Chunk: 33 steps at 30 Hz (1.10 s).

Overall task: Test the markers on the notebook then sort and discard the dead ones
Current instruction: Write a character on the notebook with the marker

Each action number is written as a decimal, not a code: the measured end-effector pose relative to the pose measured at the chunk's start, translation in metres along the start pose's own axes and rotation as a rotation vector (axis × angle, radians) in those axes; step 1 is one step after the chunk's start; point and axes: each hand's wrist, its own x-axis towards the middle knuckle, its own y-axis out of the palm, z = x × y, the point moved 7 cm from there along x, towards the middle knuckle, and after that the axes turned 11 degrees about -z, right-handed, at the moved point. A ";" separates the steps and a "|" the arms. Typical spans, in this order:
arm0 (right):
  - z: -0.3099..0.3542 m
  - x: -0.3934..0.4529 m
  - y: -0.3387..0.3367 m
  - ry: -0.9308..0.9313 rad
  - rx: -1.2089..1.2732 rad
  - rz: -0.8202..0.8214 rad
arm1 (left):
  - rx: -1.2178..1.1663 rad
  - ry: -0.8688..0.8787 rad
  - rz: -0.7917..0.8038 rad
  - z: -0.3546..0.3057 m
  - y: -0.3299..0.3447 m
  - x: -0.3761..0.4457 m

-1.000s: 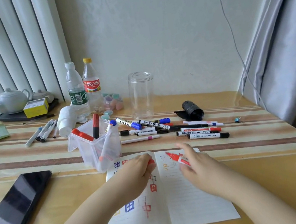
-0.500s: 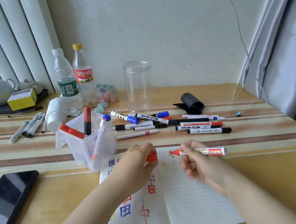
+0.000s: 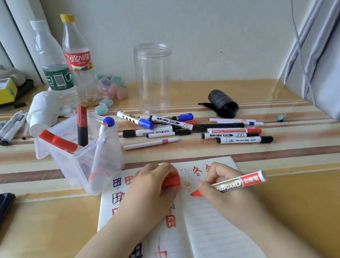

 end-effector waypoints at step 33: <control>0.004 -0.006 -0.001 -0.059 -0.062 0.029 | 0.004 -0.032 0.008 0.003 -0.002 -0.002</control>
